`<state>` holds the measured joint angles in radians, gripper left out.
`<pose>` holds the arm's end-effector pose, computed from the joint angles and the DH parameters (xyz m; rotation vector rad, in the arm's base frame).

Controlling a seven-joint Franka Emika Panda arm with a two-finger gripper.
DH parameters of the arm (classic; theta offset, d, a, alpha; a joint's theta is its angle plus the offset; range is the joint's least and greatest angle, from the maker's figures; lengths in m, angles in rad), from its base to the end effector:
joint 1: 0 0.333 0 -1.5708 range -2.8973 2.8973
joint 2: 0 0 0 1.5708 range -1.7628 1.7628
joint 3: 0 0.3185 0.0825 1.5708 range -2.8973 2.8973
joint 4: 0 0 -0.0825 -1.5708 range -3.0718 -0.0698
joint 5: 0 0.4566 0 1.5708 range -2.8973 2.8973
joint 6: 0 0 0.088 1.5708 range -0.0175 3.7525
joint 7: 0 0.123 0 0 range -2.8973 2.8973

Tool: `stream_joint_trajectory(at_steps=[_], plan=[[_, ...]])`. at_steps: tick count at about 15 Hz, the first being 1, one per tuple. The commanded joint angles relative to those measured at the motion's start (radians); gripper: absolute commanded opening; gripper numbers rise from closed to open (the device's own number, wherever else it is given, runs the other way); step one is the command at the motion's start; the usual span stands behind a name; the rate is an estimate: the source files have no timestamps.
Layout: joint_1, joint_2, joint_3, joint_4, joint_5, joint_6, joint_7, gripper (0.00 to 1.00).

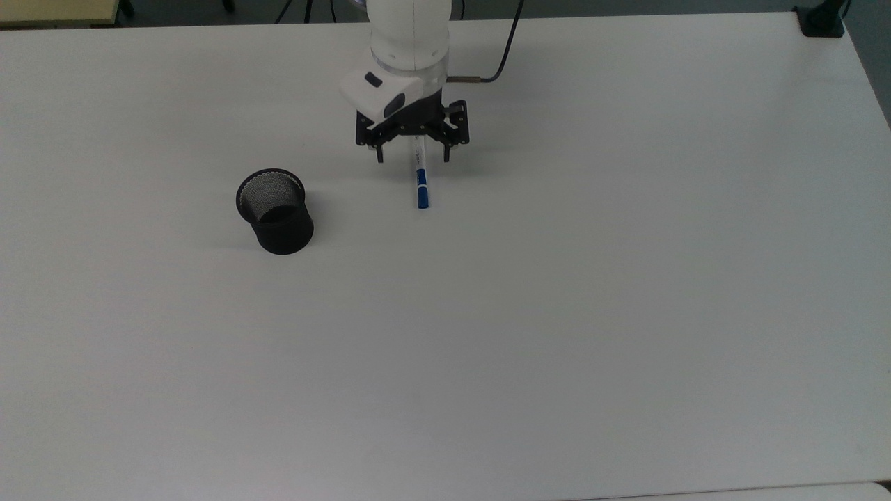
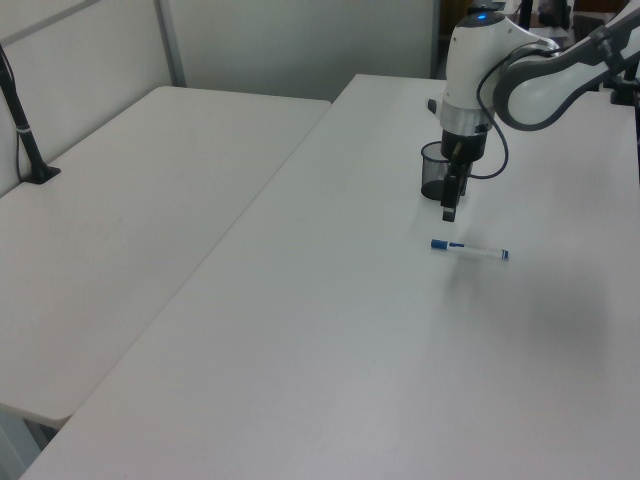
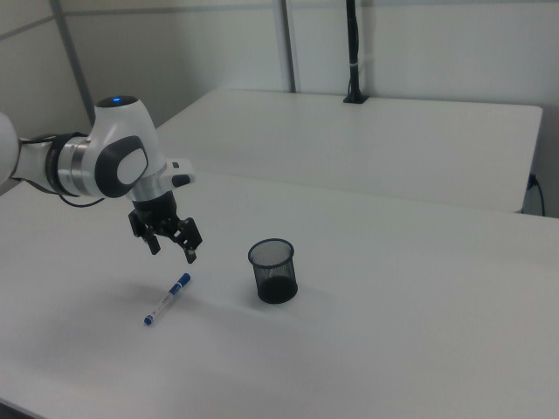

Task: Insert the marker
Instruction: 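Move the open gripper over the blue-capped marker and lower onto it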

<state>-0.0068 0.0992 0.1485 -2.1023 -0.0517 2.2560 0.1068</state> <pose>0.6197 0.0861 0.3218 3.1194 0.1020 0.0915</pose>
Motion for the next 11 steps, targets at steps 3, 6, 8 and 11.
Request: stream_joint_trajectory(at_steps=[3, 6, 8, 11], plan=[[0.019, 0.128, -0.003, 0.093, -0.082, -0.006, 0.024, 0.93], [0.028, 0.151, -0.003, 0.091, -0.083, -0.001, 0.028, 0.89], [0.039, 0.163, -0.003, 0.088, -0.085, 0.001, 0.028, 0.86], [0.05, 0.188, -0.003, 0.087, -0.085, 0.004, 0.03, 0.75]])
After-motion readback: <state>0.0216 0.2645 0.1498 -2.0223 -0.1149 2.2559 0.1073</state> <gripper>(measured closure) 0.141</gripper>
